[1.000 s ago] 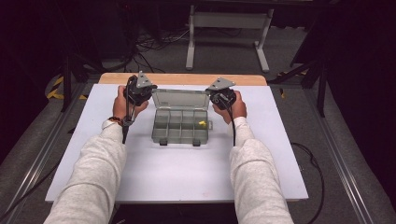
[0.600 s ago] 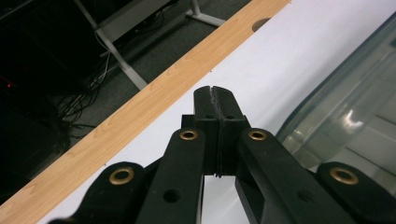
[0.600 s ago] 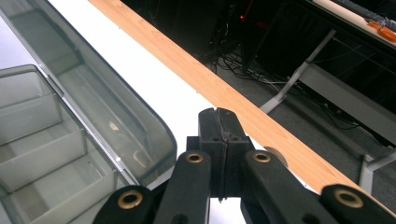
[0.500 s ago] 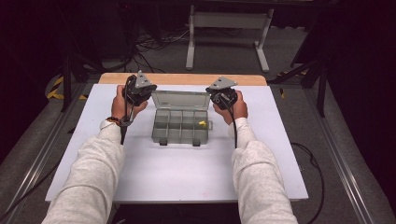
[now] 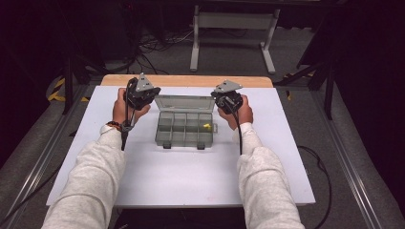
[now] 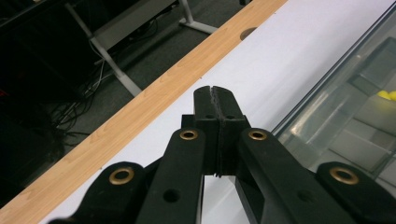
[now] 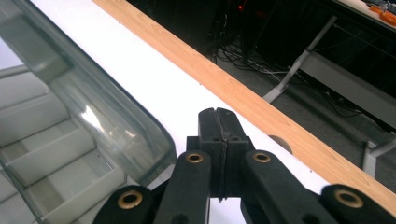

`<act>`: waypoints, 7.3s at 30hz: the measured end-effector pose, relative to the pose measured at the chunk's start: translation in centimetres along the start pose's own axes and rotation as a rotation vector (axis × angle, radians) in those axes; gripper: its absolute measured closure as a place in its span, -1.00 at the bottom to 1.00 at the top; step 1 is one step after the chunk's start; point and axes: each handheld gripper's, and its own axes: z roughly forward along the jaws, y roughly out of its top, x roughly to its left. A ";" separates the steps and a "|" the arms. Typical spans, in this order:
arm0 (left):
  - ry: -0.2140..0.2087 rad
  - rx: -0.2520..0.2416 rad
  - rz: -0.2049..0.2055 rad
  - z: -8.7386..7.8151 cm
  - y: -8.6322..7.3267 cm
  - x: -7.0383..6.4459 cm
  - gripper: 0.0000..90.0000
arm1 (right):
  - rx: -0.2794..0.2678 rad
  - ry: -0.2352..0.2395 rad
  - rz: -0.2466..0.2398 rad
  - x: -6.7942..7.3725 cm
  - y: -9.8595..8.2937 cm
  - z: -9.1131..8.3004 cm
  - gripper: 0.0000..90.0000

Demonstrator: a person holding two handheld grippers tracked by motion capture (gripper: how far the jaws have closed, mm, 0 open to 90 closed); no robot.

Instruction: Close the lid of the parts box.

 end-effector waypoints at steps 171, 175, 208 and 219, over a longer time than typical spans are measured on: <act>-0.183 -0.064 0.133 -4.2 -8.5 -10.1 1.00 | -0.013 0.194 -0.043 10.4 -6.5 -5.8 0.93; -0.183 -0.083 0.130 -4.6 -8.4 -10.1 1.00 | -0.023 0.196 -0.041 10.5 -6.4 -6.0 0.92; -0.173 -0.187 0.078 -5.7 -8.5 -10.1 0.12 | -0.109 0.206 -0.028 11.4 -5.7 -6.9 0.03; -0.160 -0.188 0.040 -5.5 -8.5 -10.2 -0.61 | -0.106 0.184 -0.011 11.4 -5.6 -6.5 -0.56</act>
